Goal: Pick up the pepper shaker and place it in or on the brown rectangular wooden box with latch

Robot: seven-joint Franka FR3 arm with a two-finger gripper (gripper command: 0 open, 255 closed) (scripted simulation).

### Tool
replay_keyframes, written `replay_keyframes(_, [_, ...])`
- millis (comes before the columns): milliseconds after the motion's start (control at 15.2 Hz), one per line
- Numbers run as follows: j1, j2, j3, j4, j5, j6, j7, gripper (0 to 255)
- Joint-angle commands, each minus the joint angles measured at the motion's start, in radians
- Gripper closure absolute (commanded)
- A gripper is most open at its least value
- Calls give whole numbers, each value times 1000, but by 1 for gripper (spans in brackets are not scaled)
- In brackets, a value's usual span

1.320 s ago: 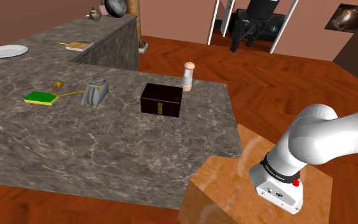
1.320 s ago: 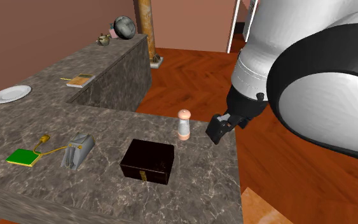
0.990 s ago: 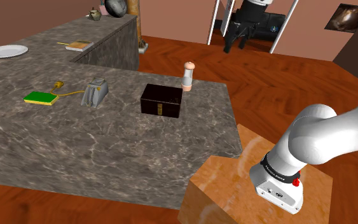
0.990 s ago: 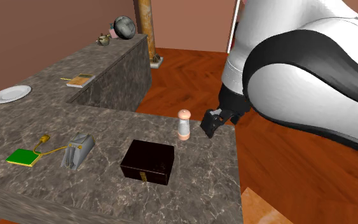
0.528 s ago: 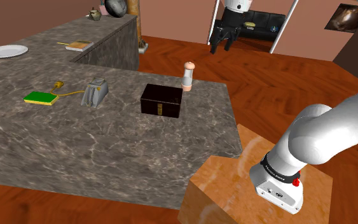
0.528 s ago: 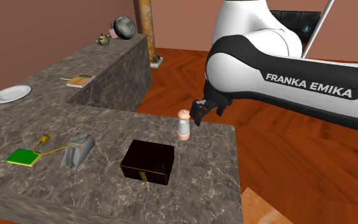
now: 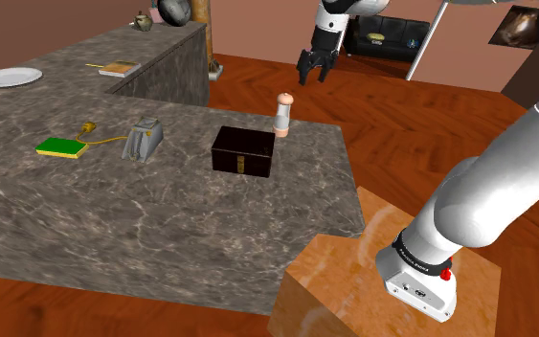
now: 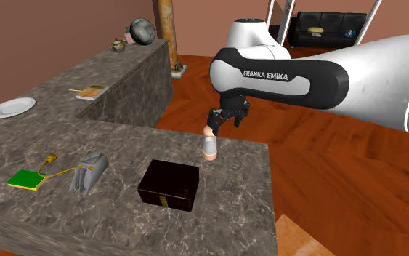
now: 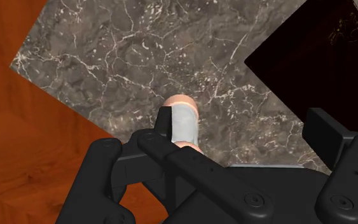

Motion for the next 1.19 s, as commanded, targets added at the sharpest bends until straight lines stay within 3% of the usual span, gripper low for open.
replay_keyframes(0, [-5, 77, -16, 53, 31, 6, -31, 0])
replay_keyframes(726, [-100, 557, -33, 487, 219, -57, -166, 0])
replay_keyframes(1122, [-95, 571, -26, 428, 227, 16, -173, 0])
